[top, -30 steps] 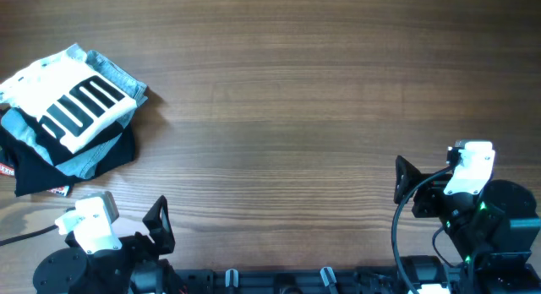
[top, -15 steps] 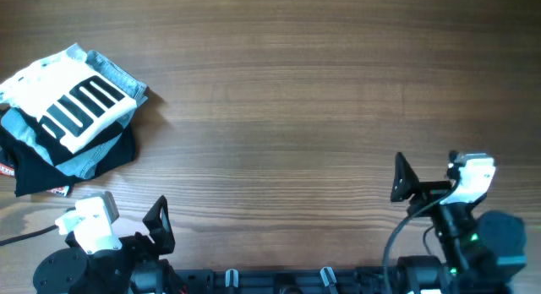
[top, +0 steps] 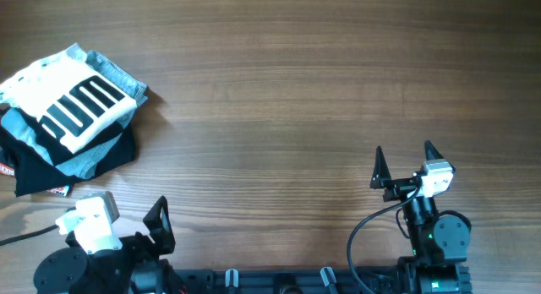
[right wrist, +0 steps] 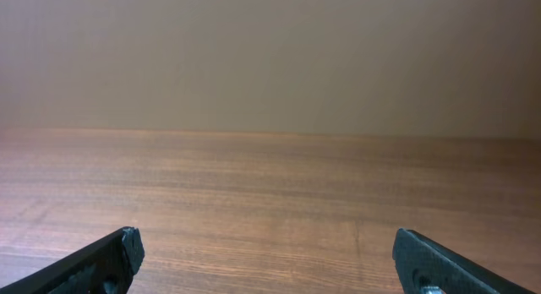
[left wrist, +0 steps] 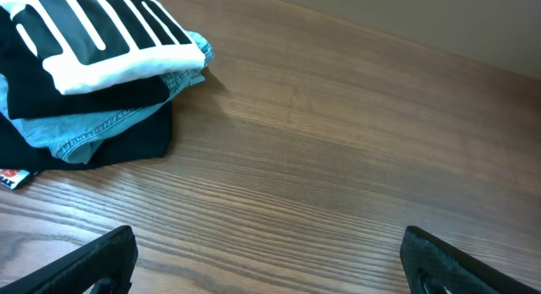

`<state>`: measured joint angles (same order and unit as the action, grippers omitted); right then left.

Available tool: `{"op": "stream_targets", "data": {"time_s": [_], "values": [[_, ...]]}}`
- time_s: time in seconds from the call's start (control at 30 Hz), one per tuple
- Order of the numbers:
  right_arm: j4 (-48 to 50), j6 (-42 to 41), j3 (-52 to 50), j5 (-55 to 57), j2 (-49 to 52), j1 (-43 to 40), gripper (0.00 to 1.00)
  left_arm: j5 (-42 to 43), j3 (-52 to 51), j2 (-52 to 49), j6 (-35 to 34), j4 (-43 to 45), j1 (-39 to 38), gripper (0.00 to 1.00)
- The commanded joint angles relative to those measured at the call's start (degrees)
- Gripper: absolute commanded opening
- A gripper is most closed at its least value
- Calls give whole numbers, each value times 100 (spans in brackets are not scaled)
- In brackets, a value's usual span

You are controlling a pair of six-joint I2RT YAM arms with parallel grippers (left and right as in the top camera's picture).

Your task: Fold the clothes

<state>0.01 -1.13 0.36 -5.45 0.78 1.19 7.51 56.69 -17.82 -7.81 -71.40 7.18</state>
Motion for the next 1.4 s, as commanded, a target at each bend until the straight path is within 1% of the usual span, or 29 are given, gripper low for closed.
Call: {"op": "stream_targets", "data": {"time_s": [0.0, 0.83, 0.97, 1.07, 1.13, 1.23, 1.27, 1.3, 1.37], "values": [[17, 96, -7, 101, -61, -4, 100, 31, -17, 22, -52, 20, -22, 100], [17, 96, -7, 101, -57, -4, 100, 31, -20, 22, -52, 22, -22, 100], [17, 96, -7, 101, -57, -4, 100, -13, -70, 208, 11, 66, -22, 100], [17, 98, -7, 101, -57, -4, 100, -13, -702, 603, 11, 772, -33, 100], [17, 101, -7, 101, -57, -4, 100, 44, -1613, 1014, 7, 1587, -44, 100], [17, 96, -7, 101, -57, -4, 100, 229, -3071, 1696, 9, 3254, -140, 100], [17, 96, -7, 101, -57, -4, 100, 227, -3370, 1762, 11, 3703, -170, 100], [17, 96, -7, 101, -57, -4, 100, 302, -3888, 1766, 11, 4616, -188, 100], [17, 98, -7, 101, -57, -4, 100, 289, -4437, 1766, 17, 5718, -232, 100]]}}
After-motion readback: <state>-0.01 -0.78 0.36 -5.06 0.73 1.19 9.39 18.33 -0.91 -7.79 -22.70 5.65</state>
